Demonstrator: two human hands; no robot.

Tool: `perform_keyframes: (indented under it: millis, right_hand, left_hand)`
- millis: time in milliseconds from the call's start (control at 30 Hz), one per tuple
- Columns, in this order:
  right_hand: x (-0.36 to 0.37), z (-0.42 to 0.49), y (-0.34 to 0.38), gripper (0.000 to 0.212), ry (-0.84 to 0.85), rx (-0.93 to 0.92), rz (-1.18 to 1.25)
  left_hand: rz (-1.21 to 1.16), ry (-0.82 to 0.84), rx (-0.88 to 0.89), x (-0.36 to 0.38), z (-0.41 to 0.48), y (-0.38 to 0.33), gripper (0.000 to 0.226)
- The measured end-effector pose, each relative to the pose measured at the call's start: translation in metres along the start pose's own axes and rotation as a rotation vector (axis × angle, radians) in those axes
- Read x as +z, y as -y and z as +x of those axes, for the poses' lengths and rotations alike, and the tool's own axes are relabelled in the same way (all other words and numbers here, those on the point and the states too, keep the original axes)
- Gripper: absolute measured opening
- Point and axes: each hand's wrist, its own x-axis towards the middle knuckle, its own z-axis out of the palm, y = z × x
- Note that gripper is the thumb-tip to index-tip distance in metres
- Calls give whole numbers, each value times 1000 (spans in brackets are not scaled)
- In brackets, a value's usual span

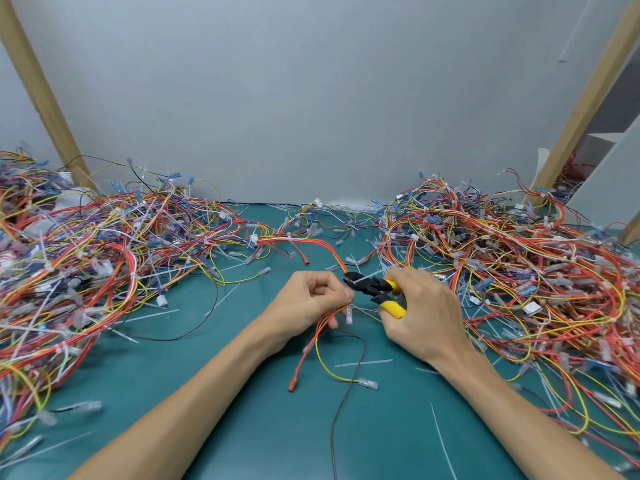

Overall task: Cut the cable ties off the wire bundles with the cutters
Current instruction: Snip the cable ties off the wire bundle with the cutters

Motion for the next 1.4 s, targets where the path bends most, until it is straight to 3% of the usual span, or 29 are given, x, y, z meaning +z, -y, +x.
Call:
perform_keyframes:
  millis: [367,700,967,1133,1400]
  right_hand:
    - [1,0,-3,37,7,23,10]
    - [-1,0,0,14,40,39,15]
    - [-4,-1,1,30,59,22,30]
    - [-4,-1,-1,14,83,30,14]
    - [-3,-1,-2,13,88,28,26]
  left_hand:
    - [2,-43,39,3,1,3,21]
    - [37,-35,26,2,4,7,22]
    - [57,-24,33,2,2,6,21]
    - [45,-3,27,0,1,5,21]
    - [43,2,29,0,2,6,23]
